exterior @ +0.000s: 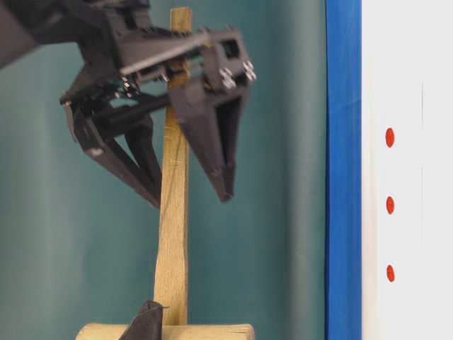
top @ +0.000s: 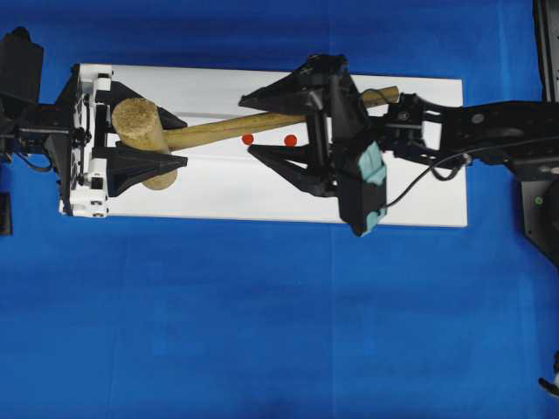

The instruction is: Hit the mark with a hammer.

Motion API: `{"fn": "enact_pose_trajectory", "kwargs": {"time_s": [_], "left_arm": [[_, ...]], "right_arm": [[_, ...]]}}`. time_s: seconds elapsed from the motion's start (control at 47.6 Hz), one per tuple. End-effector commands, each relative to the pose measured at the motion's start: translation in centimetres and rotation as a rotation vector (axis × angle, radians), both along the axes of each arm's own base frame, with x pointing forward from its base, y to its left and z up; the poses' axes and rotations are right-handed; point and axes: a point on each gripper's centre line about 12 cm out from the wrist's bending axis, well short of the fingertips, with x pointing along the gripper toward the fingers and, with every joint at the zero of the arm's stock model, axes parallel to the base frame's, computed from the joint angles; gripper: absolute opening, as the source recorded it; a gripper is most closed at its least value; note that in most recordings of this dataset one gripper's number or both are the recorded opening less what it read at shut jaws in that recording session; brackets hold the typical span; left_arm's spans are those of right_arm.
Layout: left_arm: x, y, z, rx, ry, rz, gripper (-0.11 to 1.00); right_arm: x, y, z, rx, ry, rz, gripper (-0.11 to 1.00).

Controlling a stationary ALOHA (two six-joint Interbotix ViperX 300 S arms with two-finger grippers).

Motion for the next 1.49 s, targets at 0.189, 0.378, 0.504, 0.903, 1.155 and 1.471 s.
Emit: {"fn": "enact_pose_trajectory", "kwargs": {"time_s": [0.189,0.378,0.504,0.903,1.155,1.471], "left_arm": [[0.3,-0.2,0.6,0.119,0.008,-0.023,0.44],[0.3,-0.5,0.4,0.269,0.03,-0.054,0.44],[0.4,-0.5,0.5,0.286,0.028,-0.055,0.44],[0.4,-0.5,0.5,0.281,0.029,-0.055,0.44],[0.4,-0.5,0.4,0.28,0.032,-0.058,0.44],[0.4,-0.5,0.5,0.281,0.027,-0.058,0.44]], "right_arm": [[-1.0,0.3,3.4,0.22,-0.047,-0.04,0.97],[-1.0,0.4,3.0,0.322,-0.024,-0.06,0.97],[-1.0,0.5,2.8,0.354,-0.006,-0.06,0.97],[1.1,0.3,1.1,0.438,0.058,-0.085,0.96],[1.4,0.2,0.4,0.44,0.1,-0.081,0.59],[1.3,0.3,0.2,0.445,0.116,-0.077,0.02]]}}
